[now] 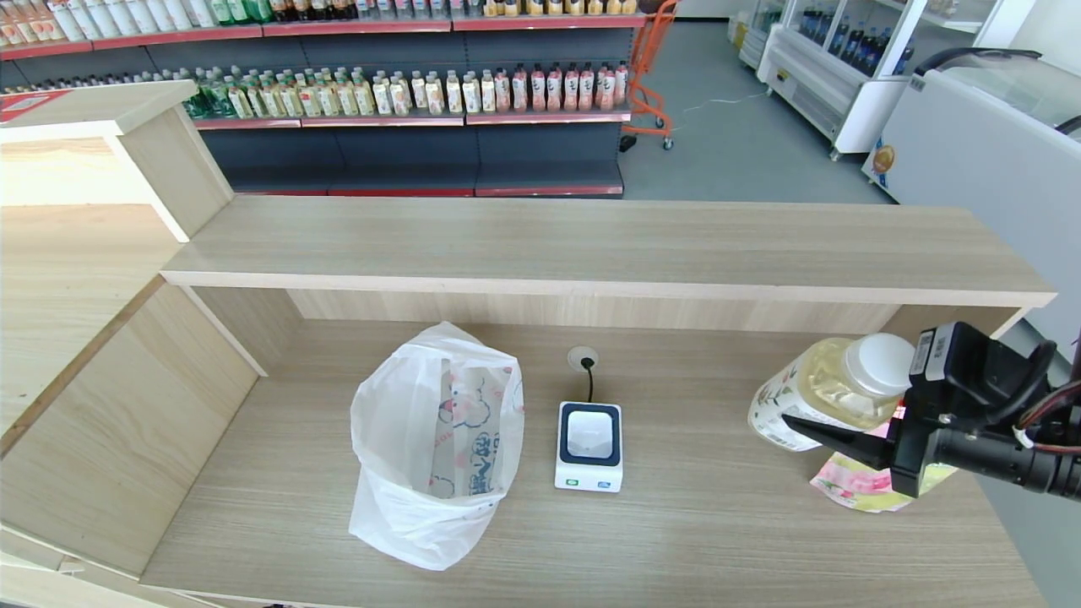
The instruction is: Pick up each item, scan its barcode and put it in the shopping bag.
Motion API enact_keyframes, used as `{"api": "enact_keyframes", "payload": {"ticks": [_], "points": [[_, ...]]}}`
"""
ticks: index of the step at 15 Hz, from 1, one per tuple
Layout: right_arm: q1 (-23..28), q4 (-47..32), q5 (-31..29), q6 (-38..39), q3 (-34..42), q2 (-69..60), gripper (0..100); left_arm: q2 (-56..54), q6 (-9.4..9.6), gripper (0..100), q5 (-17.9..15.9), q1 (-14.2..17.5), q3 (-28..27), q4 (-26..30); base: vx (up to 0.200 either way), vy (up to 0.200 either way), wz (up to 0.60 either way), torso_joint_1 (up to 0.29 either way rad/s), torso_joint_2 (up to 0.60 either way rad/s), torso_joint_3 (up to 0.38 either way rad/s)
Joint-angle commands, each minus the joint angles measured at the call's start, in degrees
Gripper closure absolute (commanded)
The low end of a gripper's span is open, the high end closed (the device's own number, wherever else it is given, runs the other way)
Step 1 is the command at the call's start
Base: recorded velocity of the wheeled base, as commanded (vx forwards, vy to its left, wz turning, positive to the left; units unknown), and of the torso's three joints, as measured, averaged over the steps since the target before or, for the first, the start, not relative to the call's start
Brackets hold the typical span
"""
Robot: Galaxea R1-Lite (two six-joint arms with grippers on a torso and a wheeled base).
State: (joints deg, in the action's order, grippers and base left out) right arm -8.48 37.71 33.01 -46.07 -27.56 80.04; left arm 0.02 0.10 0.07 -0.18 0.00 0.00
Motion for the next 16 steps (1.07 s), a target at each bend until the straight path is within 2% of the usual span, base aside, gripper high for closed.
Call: {"api": "enact_keyframes", "payload": {"ticks": [1,3,9,12,15,16], "points": [[-0.1,0.0,0.1,0.7,0.0,-0.2,100,0.0,-0.01,0,0.0,0.0,0.0,0.0,-0.2,0.0,0.0,0.002,0.0,0.002],[-0.7,0.0,0.1,4.1,0.1,-0.1,100,0.1,-0.01,0,0.0,0.0,0.0,0.0,-0.2,0.0,0.0,0.01,0.01,0.002],[-3.6,-0.1,0.1,10.3,0.4,0.5,100,0.0,-0.1,0,0.0,0.0,0.0,0.0,0.0,0.0,0.0,0.0,0.0,0.0],[-3.7,0.0,-0.1,15.1,0.5,0.6,100,0.0,-0.01,0,0.0,0.0,0.0,0.0,0.0,0.2,0.0,-0.002,0.0,0.004],[-3.6,0.1,-0.1,15.7,-0.4,2.9,100,0.0,-0.1,0,0.0,0.0,0.0,0.0,0.0,0.2,0.0,0.015,0.01,-0.001],[-3.6,0.2,-0.1,15.5,-0.6,4.2,100,0.0,-0.01,0,0.0,0.0,-0.1,0.0,0.0,0.0,0.0,0.0,0.0,0.0]]}}
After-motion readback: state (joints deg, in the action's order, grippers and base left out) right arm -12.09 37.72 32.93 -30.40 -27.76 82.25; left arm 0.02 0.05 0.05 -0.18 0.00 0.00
